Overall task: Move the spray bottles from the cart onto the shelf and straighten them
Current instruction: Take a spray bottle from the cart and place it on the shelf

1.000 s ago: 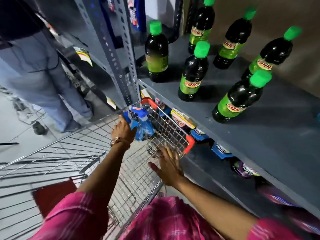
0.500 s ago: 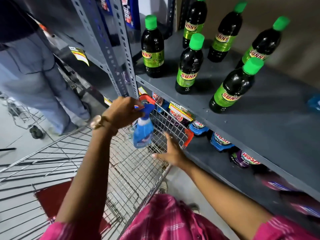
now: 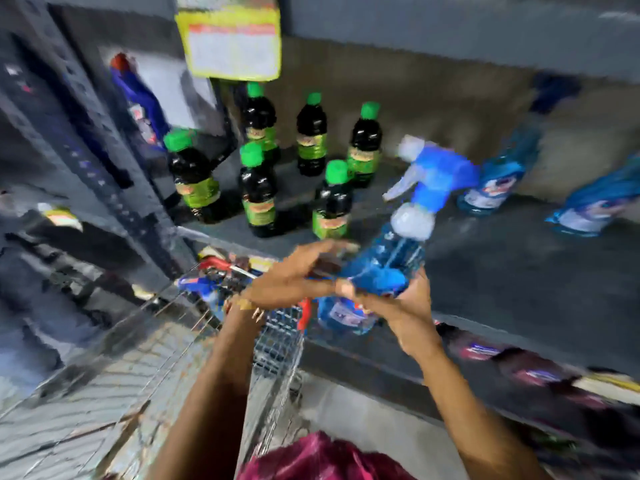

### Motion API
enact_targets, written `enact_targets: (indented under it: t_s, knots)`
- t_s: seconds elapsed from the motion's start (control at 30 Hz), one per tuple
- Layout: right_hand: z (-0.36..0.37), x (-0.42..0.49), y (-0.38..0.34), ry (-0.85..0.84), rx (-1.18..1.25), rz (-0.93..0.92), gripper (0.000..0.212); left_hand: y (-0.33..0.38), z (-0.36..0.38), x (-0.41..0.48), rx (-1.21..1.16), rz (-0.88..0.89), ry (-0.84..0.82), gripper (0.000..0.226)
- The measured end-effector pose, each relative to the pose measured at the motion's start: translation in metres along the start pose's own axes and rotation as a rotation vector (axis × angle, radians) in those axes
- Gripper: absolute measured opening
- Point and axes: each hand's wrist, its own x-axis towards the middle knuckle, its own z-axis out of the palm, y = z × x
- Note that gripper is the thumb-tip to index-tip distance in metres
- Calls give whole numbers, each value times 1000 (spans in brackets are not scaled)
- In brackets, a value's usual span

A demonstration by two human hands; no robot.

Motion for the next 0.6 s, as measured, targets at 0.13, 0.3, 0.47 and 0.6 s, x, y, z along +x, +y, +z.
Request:
enact_targets:
  t_s: [0.13,0.3,0.47,0.6]
  knots:
    - [-83,13,-47,78,-89,-95,54,-20,64,61,33,-11,-156,45]
    - [-170,17,-66,235,-202,-160,64,3,151,141,248,173,-40,52]
    - [-243,8,-56,361,-257,-109,62,-1,220,192,309,72,6,52]
    - [-288,-1,-47,427,-292,-43,64,1,268,209,331,53,-26,51]
